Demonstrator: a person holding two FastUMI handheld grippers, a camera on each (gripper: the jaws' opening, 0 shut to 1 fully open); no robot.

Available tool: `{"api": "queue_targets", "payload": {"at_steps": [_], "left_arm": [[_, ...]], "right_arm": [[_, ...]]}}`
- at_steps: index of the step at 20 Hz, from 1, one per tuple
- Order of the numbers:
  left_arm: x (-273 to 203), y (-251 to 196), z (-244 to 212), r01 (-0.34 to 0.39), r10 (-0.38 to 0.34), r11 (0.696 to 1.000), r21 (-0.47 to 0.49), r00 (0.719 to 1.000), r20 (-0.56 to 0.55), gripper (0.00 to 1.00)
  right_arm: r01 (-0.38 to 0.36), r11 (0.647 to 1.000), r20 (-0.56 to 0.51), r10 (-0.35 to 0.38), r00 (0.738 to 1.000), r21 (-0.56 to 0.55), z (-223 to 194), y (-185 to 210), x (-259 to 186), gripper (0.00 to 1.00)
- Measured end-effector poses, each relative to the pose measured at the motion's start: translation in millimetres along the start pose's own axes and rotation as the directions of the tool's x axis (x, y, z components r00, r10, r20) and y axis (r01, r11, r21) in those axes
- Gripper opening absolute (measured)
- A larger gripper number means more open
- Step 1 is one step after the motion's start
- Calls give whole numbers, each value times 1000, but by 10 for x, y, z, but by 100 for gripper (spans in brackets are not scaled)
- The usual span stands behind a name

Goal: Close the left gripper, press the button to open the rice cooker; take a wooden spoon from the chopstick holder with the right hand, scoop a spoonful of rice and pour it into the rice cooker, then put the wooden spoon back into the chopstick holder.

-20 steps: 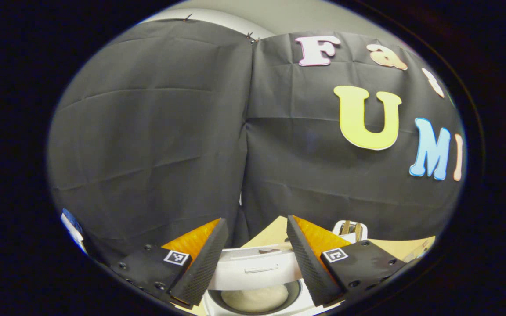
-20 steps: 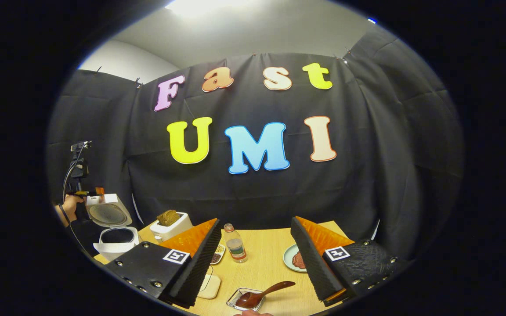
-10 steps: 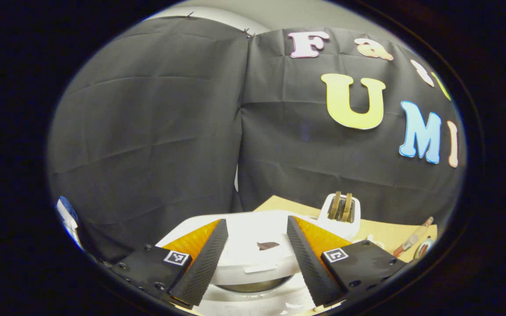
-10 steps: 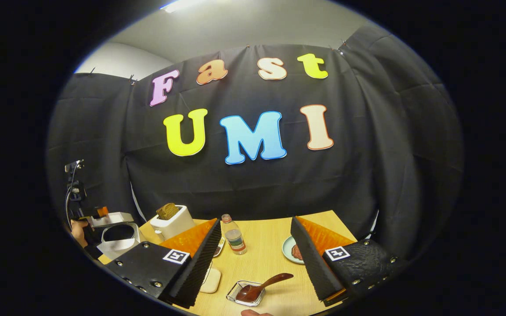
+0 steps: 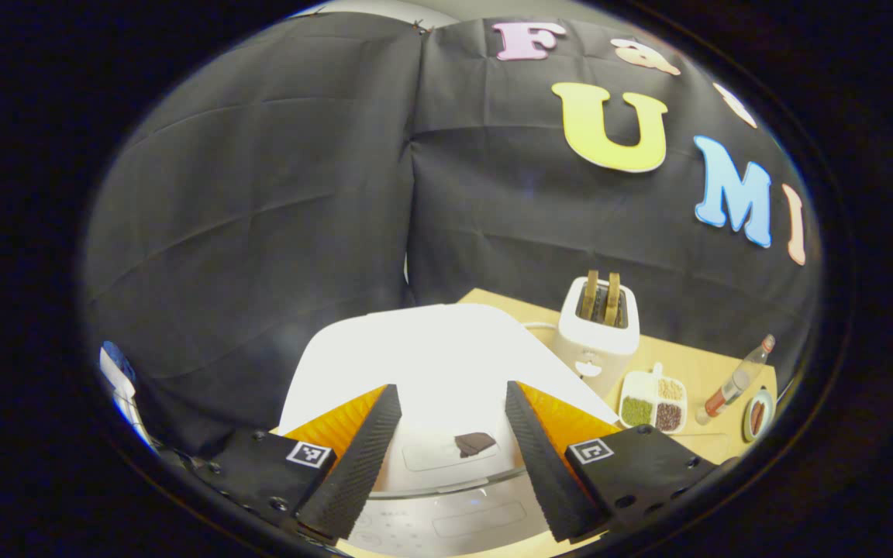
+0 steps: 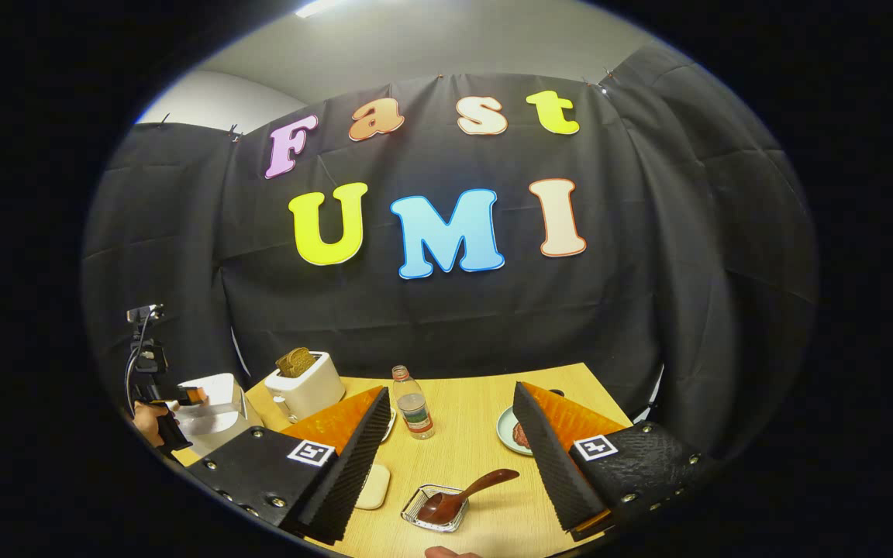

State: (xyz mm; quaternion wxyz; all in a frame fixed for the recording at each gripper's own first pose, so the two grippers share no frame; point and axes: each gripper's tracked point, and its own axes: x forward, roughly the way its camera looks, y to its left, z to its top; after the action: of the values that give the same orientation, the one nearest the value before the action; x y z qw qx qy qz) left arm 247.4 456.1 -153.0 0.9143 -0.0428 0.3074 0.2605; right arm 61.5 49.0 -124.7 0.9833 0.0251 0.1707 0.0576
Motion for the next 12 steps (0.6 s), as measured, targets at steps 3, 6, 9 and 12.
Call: {"api": "queue_targets", "payload": {"at_steps": [3, 6, 9, 12], "left_arm": [[-10, 44, 5, 3, -3, 1000, 22, 1000, 2, 98], [0, 0, -20, 8, -8, 1000, 8, 1000, -1, 99], [-18, 15, -31, 15, -15, 1000, 20, 1000, -10, 98], [-43, 24, -57, 8, -8, 1000, 15, 1000, -28, 98]], "right_arm": [[8, 1000, -6, -8, 1000, -6, -20, 15, -25, 96], [13, 1000, -10, -14, 1000, -12, -40, 43, -41, 96], [17, 1000, -16, -17, 1000, -7, -70, 70, -61, 96], [18, 1000, -24, -18, 1000, 0, -116, 115, -66, 96]]}}
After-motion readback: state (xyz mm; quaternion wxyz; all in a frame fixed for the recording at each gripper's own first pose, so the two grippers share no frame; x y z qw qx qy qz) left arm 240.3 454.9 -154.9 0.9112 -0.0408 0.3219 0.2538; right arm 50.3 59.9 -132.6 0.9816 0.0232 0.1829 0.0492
